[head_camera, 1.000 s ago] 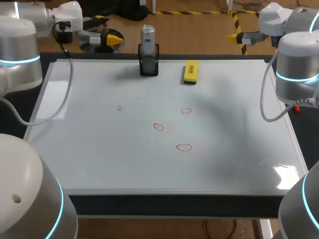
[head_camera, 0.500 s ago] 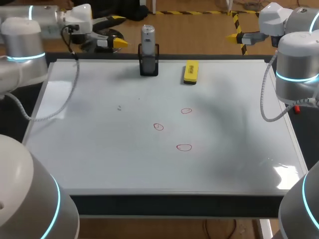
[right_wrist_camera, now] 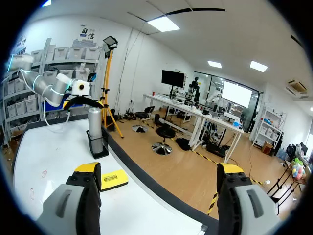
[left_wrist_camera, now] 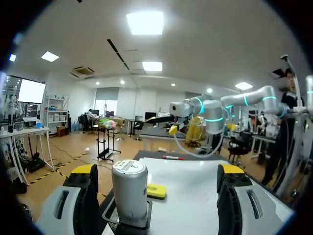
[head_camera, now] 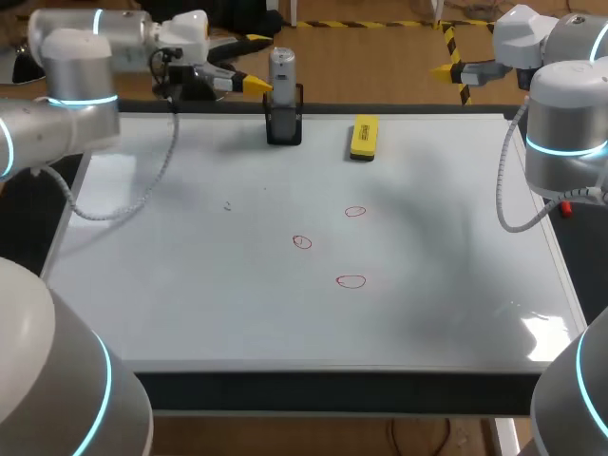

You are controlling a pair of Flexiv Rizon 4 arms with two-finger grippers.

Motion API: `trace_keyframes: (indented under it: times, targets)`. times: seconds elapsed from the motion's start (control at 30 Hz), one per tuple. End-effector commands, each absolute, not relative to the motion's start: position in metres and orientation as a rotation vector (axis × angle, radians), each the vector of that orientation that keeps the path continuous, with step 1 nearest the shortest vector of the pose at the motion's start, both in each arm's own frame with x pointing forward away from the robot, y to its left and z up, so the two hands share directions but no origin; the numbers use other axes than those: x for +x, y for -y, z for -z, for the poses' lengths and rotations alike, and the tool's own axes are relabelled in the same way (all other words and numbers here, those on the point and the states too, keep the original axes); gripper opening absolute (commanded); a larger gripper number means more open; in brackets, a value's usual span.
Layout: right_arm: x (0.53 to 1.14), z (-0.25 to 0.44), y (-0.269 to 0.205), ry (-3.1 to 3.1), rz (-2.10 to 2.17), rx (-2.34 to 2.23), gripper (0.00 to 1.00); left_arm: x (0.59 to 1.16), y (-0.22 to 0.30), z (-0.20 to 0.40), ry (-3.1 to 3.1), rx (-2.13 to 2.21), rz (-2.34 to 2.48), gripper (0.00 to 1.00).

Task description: Pick up the inspection probe, press it on each red-marked spot on the whiteboard one by one, put down the probe, pick up the eraser, and wipe off all the red marks.

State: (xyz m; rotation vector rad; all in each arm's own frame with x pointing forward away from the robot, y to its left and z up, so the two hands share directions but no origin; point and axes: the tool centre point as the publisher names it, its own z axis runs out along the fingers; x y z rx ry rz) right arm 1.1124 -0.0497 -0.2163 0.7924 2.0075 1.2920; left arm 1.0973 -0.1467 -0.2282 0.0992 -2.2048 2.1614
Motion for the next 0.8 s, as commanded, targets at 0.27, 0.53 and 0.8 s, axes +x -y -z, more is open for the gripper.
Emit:
trace_keyframes:
  times: [0.27, 0.53, 0.8]
  targets:
    - [1.113, 0.216, 0.05, -2.011, -1.29, 0.793, 1.0, 1.114, 0.16, 0.255, 2.148, 0.044, -2.168, 1.0]
    - [1.113, 0.216, 0.05, -2.011, -1.29, 0.793, 1.0, 1.12, 0.17, 0.268, 2.147, 0.058, -2.187, 1.0]
    - [1.113, 0.216, 0.05, -2.011, -1.29, 0.793, 1.0, 1.12, 0.178, 0.279, 2.157, 0.081, -2.164, 1.0]
